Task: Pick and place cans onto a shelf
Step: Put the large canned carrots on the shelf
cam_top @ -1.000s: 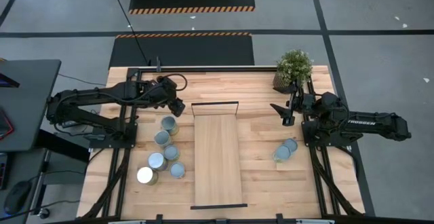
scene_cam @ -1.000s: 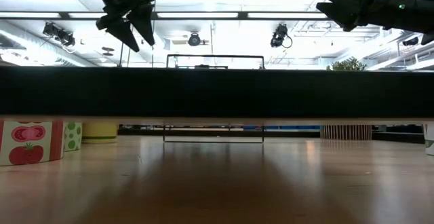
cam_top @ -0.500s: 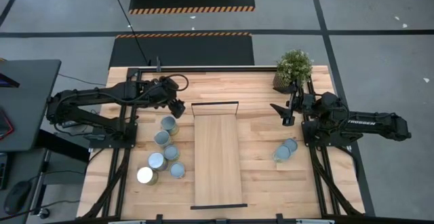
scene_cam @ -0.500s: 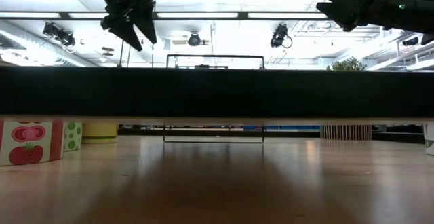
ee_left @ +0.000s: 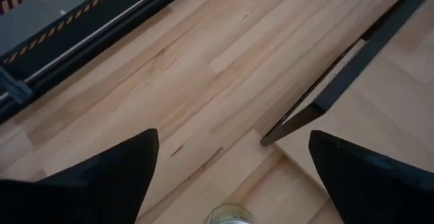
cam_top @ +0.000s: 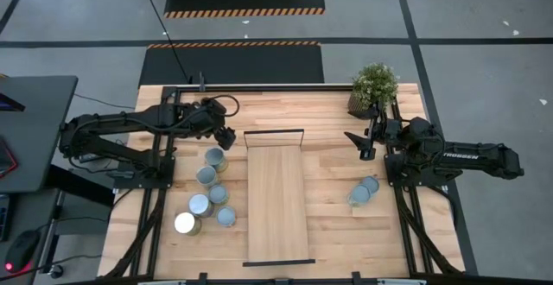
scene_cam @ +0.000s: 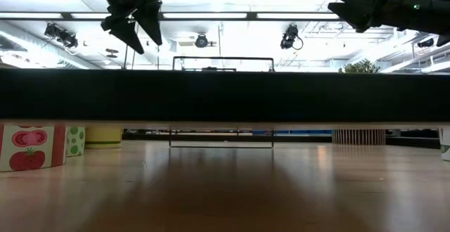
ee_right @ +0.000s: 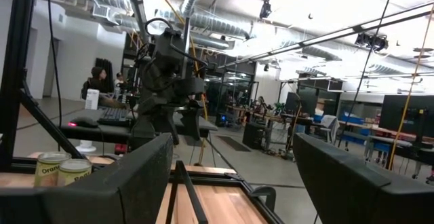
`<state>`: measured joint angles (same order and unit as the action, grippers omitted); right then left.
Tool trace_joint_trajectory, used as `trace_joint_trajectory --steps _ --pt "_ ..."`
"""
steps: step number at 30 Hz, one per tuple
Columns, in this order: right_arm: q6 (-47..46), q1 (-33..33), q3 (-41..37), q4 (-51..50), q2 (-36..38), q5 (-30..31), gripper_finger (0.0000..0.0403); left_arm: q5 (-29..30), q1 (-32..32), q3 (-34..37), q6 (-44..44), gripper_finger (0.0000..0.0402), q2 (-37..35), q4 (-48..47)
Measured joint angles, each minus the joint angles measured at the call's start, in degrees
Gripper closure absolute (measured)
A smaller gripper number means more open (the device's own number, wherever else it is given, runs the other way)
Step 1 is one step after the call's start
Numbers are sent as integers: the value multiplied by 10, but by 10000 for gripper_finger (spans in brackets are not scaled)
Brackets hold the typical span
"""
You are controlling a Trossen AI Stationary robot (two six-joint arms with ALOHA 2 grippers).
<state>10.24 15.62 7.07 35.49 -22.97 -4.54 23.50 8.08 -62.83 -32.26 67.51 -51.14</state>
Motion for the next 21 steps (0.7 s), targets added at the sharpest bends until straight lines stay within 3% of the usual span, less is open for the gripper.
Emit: trace_joint_trajectory --steps 5,10,15,21 --pt "0 0 0 0 0 0 89 -4 0 0 34 16 0 1" --pt "0 0 0 0 0 0 89 -14 0 0 -7 16 0 -8" --pt "0 0 0 0 0 0 89 -92 0 0 16 16 0 -33" --pt "0 0 0 0 0 0 89 -185 -1 -1 -15 16 15 -60"
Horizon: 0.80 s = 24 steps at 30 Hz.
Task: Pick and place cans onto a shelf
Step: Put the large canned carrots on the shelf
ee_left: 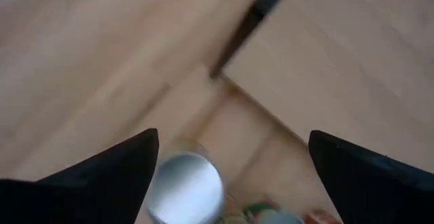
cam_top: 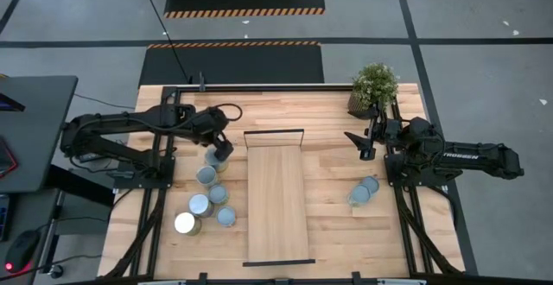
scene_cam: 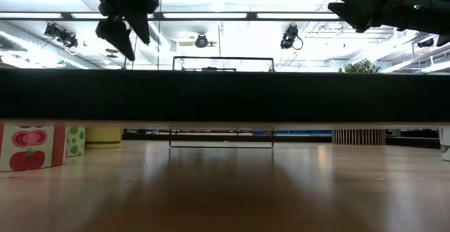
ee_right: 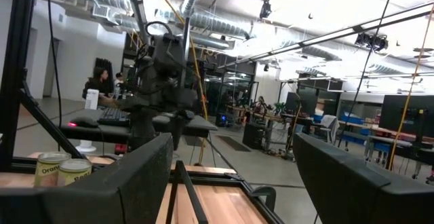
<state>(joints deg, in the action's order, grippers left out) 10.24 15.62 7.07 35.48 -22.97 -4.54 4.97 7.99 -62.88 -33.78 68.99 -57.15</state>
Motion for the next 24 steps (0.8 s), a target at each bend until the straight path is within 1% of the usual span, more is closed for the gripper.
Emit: trace_joint_trajectory --steps 3,6,10,13,15,19,21,24 --pt "0 0 0 0 0 0 89 -25 -9 0 -5 17 10 -41" --pt "0 0 0 0 0 4 89 -33 -21 1 12 17 18 -82" --pt "0 0 0 0 0 6 89 -35 -26 1 32 17 23 -92" --pt "0 0 0 6 0 4 89 -31 -26 0 43 17 24 -89" --pt "-8 0 0 20 0 18 89 -19 -26 0 42 17 24 -89" --pt "-65 0 0 55 1 39 89 3 -26 0 11 17 25 -89" --pt "-85 0 0 59 1 44 89 3 -23 0 10 17 38 -91" --pt "-89 0 0 53 0 42 89 3 -23 0 1 17 61 -102"
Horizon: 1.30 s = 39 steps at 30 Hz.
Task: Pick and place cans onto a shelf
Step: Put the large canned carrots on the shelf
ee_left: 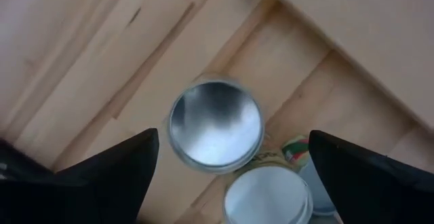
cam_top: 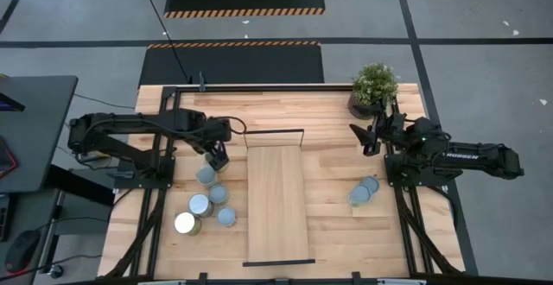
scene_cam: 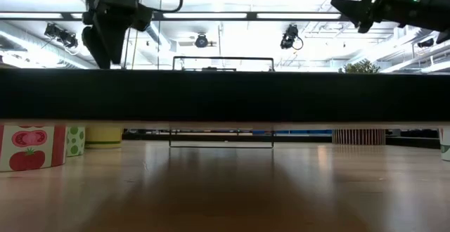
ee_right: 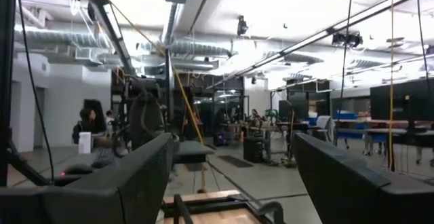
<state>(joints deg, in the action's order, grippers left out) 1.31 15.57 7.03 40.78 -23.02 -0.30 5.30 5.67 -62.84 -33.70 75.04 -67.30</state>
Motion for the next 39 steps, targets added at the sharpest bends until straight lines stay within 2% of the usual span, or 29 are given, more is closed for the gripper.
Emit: trace_joint_trajectory --steps 6,11,18,25,30,39 --pt "3 -1 0 -21 -3 -19 89 -2 2 0 3 17 46 -29" --pt "3 -1 0 -26 -7 -27 89 -31 3 0 -22 17 64 -35" --pt "6 -1 0 -25 -7 -28 89 -60 5 1 -60 17 68 -57" --pt "4 -1 0 -26 -7 -28 89 -85 10 31 -66 17 67 -59" --pt "4 -1 0 -26 -7 -28 89 -82 22 32 -72 17 67 -27" --pt "-2 -1 0 -27 -7 -28 89 -80 39 34 -72 17 68 -26"
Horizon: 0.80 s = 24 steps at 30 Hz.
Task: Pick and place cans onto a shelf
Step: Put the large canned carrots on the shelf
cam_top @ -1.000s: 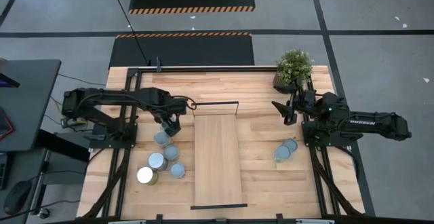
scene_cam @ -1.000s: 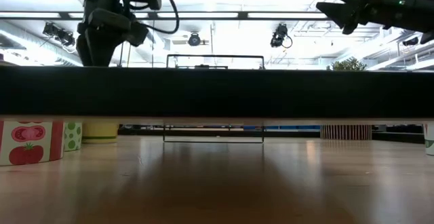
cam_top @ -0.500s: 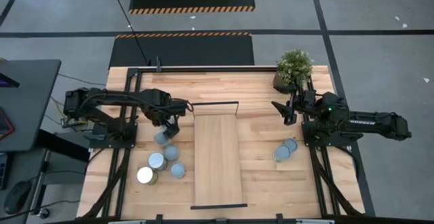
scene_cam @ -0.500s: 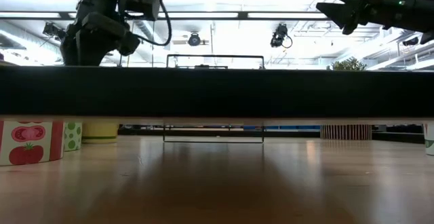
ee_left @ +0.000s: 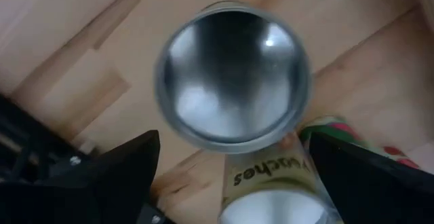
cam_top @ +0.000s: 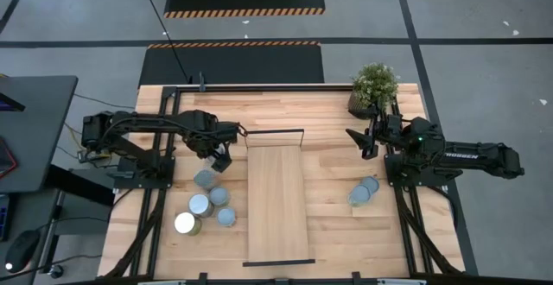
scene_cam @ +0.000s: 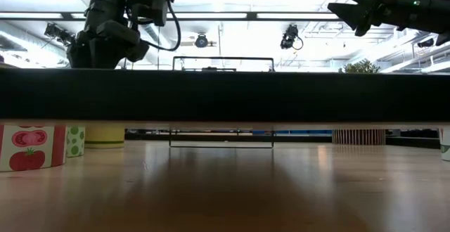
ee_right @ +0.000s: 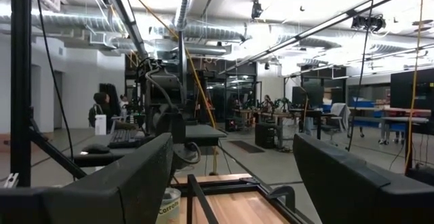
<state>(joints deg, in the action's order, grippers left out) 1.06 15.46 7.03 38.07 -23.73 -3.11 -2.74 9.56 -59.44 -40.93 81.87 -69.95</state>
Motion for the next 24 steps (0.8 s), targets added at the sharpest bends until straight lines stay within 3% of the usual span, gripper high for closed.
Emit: trace_joint_trajectory --steps 11,24 --pt "-1 0 0 0 0 0 89 -14 0 0 -4 17 -2 7" --pt "-1 0 0 0 0 0 89 17 0 -1 18 17 26 30"
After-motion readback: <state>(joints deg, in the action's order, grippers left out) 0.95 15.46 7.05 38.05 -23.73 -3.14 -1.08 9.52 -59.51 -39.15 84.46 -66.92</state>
